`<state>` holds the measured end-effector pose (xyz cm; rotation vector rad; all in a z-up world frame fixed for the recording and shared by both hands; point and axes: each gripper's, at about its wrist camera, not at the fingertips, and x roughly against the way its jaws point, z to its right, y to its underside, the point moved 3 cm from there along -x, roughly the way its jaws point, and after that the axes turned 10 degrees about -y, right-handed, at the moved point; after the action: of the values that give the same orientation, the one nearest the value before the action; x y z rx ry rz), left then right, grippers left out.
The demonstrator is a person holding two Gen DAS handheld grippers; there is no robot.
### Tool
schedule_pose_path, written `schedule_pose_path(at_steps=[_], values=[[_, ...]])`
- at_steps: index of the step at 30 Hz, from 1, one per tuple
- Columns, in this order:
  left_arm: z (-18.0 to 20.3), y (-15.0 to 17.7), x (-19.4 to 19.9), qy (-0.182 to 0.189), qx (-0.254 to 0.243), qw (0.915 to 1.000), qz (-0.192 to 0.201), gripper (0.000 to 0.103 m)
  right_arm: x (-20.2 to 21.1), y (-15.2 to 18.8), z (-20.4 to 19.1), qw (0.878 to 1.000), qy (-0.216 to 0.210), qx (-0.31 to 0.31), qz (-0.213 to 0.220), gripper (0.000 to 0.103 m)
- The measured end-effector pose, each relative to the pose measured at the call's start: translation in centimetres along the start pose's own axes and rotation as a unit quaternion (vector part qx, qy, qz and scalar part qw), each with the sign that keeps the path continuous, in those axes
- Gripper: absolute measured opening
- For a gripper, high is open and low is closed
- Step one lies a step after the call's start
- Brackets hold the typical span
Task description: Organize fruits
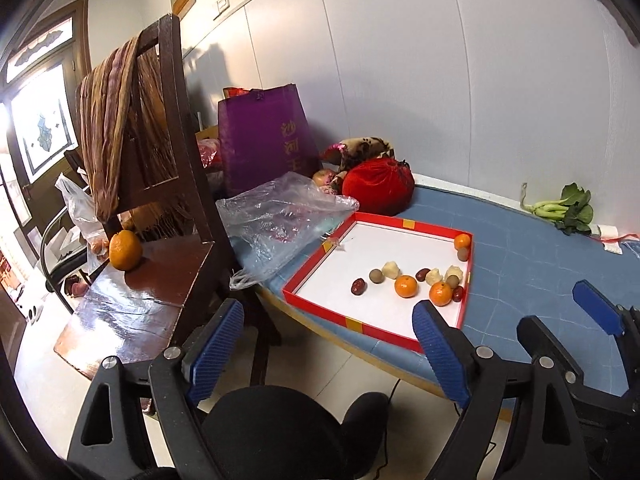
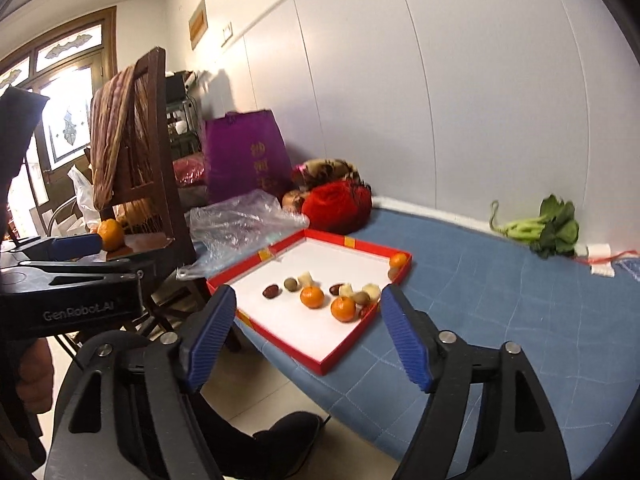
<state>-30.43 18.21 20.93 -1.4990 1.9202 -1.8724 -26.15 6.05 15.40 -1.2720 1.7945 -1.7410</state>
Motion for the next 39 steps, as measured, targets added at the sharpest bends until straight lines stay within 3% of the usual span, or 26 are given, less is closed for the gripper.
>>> schedule_pose_path(at_steps=[39], values=[[-1.5,-0.1,2.5,-0.001,0.02,0.9996,0.021,0.088,1.5,-0.4,-1.8,0.997,0.004,0.064,0.043,0.082]])
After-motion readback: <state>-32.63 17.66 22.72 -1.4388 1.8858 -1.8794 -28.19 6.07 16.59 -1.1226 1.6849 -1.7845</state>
